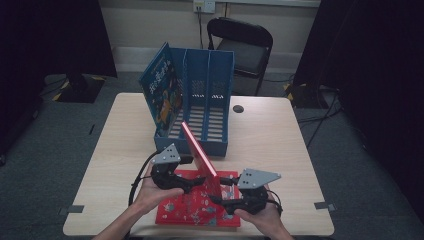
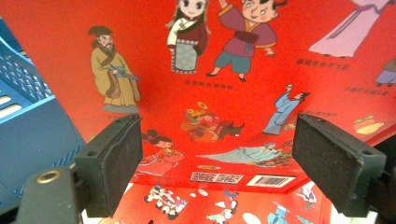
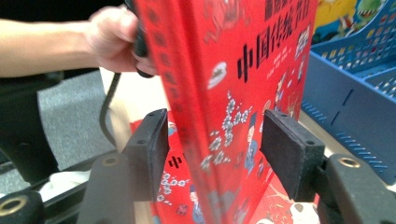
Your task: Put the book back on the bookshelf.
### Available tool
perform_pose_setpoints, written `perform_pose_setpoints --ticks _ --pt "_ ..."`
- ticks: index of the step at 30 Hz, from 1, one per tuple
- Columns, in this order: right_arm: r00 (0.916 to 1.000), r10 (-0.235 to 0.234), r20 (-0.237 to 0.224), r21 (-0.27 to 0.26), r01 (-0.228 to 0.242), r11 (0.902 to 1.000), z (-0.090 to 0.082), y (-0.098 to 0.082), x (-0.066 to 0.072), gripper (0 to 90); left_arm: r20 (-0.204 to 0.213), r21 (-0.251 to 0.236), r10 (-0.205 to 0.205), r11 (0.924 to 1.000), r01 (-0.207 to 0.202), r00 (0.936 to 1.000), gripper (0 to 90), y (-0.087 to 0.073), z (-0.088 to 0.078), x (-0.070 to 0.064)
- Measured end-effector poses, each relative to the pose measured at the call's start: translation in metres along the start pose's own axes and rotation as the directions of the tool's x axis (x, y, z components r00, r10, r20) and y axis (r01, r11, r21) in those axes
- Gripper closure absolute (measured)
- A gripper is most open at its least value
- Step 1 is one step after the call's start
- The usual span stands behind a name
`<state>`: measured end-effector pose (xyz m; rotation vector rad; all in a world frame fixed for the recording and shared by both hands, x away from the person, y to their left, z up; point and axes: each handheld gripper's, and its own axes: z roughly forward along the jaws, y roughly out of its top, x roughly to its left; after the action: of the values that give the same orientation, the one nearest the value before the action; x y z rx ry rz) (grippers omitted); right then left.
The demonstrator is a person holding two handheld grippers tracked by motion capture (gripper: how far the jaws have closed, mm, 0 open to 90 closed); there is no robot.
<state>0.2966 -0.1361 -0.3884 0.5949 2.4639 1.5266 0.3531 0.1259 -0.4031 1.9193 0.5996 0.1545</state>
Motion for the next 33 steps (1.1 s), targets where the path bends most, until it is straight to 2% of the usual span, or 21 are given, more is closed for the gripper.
perform_pose_setpoints --ticks 3,5,7,11,15,20,24,29,30,32,33 --pt "1.0000 -0.005 -0.002 0.020 0.005 0.9998 0.012 0.000 -0.001 42.6 -0.006 -0.010 0.004 0.9999 -0.004 1.0000 16.0 0.000 -0.001 0.000" --pt "0.9996 -0.011 0.025 0.034 0.011 0.9994 0.019 -0.001 -0.001 42.8 -0.010 -0.009 0.004 0.9999 -0.004 0.9999 15.7 0.000 -0.001 0.001" --pt "0.9990 -0.002 0.045 0.029 0.000 0.9996 0.022 -0.001 -0.001 46.8 -0.009 -0.010 0.001 0.9999 -0.001 1.0000 15.5 0.000 -0.001 0.001" --pt "0.9982 0.003 0.060 0.027 -0.004 0.9996 0.021 -0.002 -0.001 50.7 -0.025 -0.020 -0.005 0.9998 0.005 0.9997 16.0 0.000 -0.002 0.002" --pt "0.9969 0.005 0.078 0.022 -0.007 0.9997 0.017 -0.005 -0.001 57.2 -0.072 -0.022 -0.015 0.9997 0.014 0.9973 16.2 0.000 -0.004 0.005" --pt "0.9928 0.002 0.120 0.012 -0.003 0.9999 0.010 -0.007 -0.005 65.8 -0.085 -0.022 -0.026 0.9995 0.025 0.9960 15.6 -0.001 -0.008 0.012" --pt "0.9937 0.003 0.112 0.007 -0.004 1.0000 0.006 -0.009 -0.010 68.6 -0.104 -0.036 -0.033 0.9989 0.029 0.9940 15.7 -0.002 -0.013 0.016" --pt "0.9959 -0.018 0.089 0.005 0.018 0.9998 0.004 -0.010 -0.014 71.3 -0.118 -0.032 -0.031 0.9991 0.028 0.9925 16.0 -0.003 -0.016 0.020" --pt "0.9965 -0.020 0.081 0.003 0.020 0.9998 0.003 -0.011 -0.015 73.1 -0.117 -0.023 -0.026 0.9995 0.023 0.9928 16.1 -0.004 -0.016 0.021" --pt "0.9971 -0.032 0.070 -0.003 0.033 0.9995 0.000 -0.011 -0.017 76.4 -0.087 -0.022 -0.027 0.9994 0.025 0.9959 15.6 -0.005 -0.016 0.022" --pt "0.9970 -0.036 0.068 -0.002 0.036 0.9994 -0.001 -0.012 -0.018 77.7 -0.085 -0.022 -0.014 0.9997 0.012 0.9963 17.5 -0.005 -0.016 0.020"
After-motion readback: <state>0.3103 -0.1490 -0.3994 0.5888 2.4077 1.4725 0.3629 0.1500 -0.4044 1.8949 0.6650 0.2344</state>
